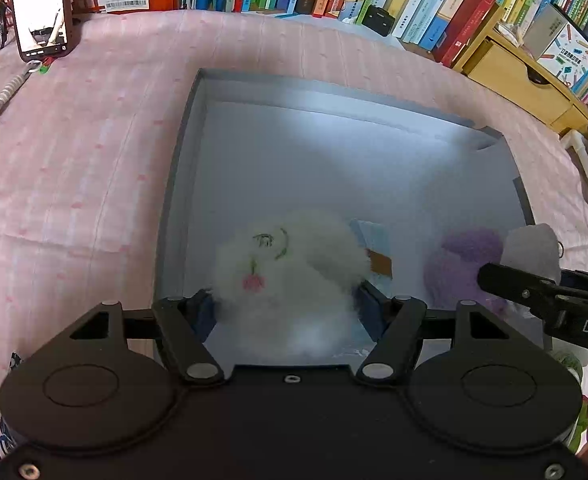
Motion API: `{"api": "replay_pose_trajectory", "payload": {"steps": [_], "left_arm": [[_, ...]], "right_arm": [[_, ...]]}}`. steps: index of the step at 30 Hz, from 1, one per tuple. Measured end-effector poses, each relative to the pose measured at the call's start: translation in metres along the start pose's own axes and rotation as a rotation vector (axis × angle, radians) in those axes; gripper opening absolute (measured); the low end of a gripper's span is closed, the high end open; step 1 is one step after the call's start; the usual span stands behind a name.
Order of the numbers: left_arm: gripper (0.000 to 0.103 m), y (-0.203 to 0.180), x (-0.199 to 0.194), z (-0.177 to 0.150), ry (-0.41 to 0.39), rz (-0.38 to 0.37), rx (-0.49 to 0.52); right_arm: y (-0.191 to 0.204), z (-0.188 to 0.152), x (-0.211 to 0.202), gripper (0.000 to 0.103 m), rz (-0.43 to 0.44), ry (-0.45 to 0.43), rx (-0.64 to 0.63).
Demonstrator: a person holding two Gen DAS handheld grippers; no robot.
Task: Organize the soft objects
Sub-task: 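Open both tools to release the white plush and pink pouf into the lid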
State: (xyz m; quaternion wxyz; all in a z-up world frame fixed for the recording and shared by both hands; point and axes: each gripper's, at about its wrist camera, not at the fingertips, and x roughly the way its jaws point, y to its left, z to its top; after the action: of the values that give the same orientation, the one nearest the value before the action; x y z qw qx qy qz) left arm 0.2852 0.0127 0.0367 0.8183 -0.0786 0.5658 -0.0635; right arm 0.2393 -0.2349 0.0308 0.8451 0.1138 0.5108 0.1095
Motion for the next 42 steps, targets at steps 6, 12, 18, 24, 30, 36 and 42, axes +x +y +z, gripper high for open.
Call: {"api": "replay_pose_trajectory", "payload": {"steps": [6,12,18,24,30,36,42], "left_arm": [[0.067,0.0,0.001,0.001,0.008,-0.002,0.001],[0.071,0.001,0.002,0.002,0.013,-0.017,0.002],[0.077,-0.002,0.003,0.003,0.003,-0.048,0.007],[0.078,-0.003,-0.001,0.002,-0.011,-0.057,0.015],[0.081,-0.002,-0.013,0.001,-0.042,-0.076,0.011],[0.082,-0.007,-0.032,-0.007,-0.09,-0.064,0.04],[0.082,-0.017,-0.057,-0.021,-0.156,-0.052,0.081]], "right_arm": [[0.01,0.002,0.008,0.059,0.078,0.014,0.015],[0.008,0.004,-0.004,0.059,0.002,-0.021,-0.005],[-0.001,0.005,-0.004,0.062,-0.049,-0.02,0.005],[0.0,0.004,-0.002,0.073,-0.053,-0.02,0.025],[0.001,0.002,-0.011,0.077,-0.061,-0.031,0.029],[0.005,-0.001,-0.024,0.079,-0.066,-0.055,0.014],[0.011,-0.006,-0.043,0.081,-0.077,-0.104,-0.018]]}}
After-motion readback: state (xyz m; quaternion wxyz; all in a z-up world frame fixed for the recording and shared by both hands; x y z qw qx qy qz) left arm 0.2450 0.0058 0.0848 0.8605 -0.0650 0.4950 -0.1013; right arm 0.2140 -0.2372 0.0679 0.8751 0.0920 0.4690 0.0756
